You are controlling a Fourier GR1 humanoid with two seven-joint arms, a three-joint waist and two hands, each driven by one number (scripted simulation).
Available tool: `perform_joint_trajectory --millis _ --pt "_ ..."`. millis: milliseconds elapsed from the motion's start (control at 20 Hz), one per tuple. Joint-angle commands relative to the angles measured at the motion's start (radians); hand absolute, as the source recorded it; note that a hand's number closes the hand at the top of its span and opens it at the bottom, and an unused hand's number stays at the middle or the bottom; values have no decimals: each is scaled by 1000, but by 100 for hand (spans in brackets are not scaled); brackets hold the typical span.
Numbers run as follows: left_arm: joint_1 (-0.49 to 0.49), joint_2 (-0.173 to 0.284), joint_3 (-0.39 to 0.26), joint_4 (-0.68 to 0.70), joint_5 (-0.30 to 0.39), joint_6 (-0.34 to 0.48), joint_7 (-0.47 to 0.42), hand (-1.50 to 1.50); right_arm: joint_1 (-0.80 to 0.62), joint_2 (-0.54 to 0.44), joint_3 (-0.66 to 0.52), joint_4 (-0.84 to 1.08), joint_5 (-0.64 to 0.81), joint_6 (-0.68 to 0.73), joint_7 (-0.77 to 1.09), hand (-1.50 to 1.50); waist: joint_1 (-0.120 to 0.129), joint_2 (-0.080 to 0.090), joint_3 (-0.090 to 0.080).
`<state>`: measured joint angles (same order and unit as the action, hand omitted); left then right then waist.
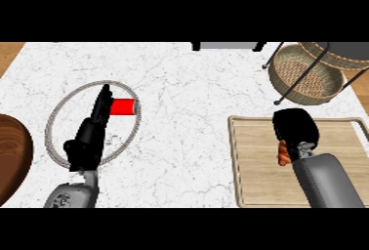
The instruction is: Pick the croissant from the tray and place it in the tiered basket
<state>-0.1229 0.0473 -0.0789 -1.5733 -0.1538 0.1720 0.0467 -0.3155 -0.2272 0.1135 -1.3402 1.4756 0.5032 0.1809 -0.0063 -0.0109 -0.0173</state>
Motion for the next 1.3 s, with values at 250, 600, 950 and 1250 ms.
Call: perform_joint_trajectory --millis 250,600,950,1250 --pt "-25 -8 13 51 3 -5 -28 0 9 113 -40 -241 2 21 189 150 -1 9 17" --pt "-14 -18 -11 -4 -30 20 35 0 -91 66 -121 -598 -45 236 240 150 -9 3 17" --pt "9 -21 4 29 -19 15 -22 0 -374 17 -325 -669 -156 502 297 150 4 9 16" --pt "-32 -5 34 76 -3 -5 -56 0 -552 9 -468 -568 -239 526 327 150 6 11 17"
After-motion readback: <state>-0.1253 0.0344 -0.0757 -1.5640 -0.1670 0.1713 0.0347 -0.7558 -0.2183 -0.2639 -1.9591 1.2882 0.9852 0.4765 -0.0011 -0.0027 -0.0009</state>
